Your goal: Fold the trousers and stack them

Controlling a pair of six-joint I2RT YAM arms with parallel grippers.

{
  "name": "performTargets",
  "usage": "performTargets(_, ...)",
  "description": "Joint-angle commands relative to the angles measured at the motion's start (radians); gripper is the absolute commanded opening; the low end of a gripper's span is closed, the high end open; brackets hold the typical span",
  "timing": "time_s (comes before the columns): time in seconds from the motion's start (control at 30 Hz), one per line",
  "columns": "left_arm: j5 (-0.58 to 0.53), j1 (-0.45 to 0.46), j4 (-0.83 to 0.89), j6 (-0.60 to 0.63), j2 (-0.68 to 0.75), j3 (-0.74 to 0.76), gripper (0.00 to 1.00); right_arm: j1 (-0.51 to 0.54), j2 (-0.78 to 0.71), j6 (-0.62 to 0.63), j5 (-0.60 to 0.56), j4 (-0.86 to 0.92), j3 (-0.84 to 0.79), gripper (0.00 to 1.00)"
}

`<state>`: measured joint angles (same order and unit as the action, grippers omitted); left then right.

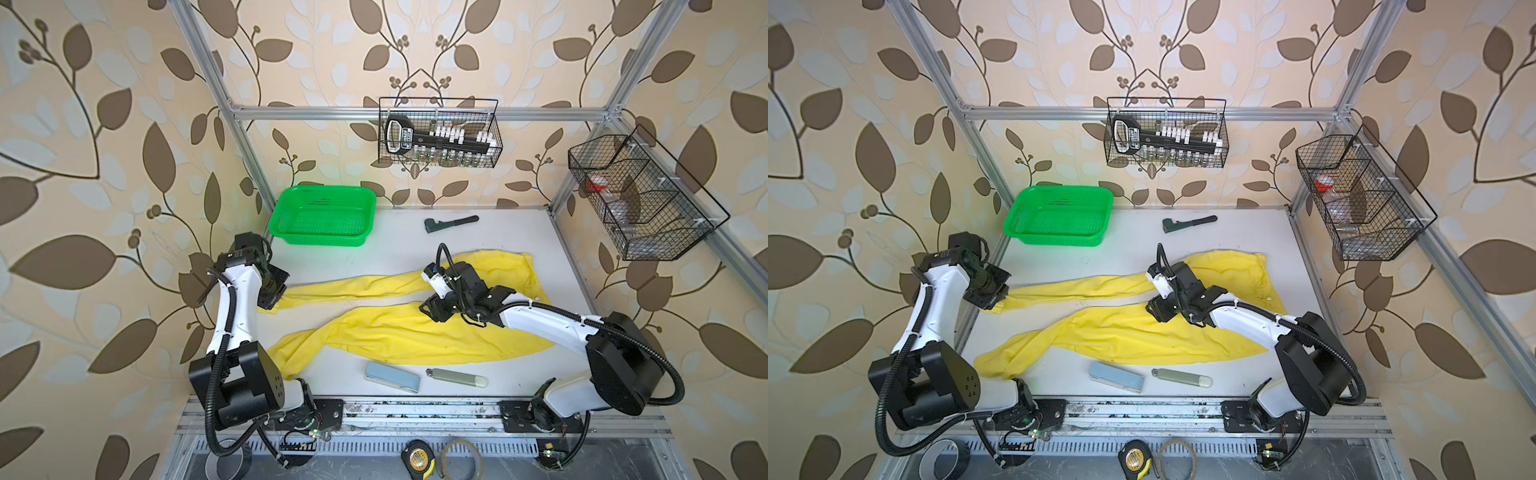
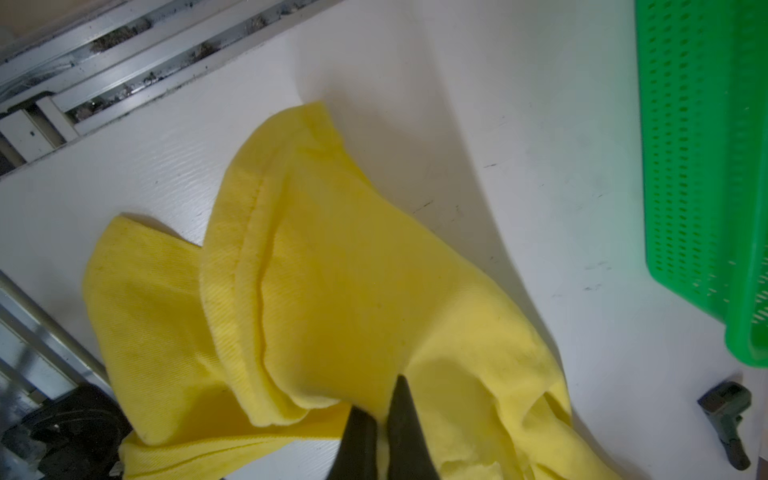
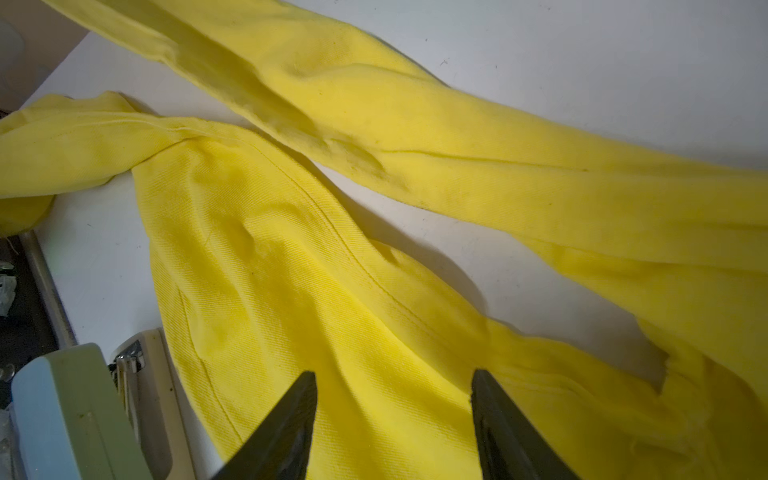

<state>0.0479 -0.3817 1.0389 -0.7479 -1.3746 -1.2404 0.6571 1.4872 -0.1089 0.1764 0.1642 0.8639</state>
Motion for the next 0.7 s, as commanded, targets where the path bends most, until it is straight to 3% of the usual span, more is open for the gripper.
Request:
performTargets(0.0, -0.003, -0.024, -0.034, -0.059, -0.056, -0.059, 0.02, -0.023, 0.030, 0.047, 0.003, 0.003, 0.022, 0.60)
performTargets(0.33, -0.024, -0.075, -0.118, -0.074, -0.298, -0.196, 0.02, -0.053, 0.180, 0.128, -0.056, -0.011, 0.131, 0.60)
performTargets(0.67, -0.018, -0.076, -0.104, -0.038, -0.428, -0.318, 0.04, -0.085, 0.424, 0.082, -0.063, -0.072, 0.349, 0.59)
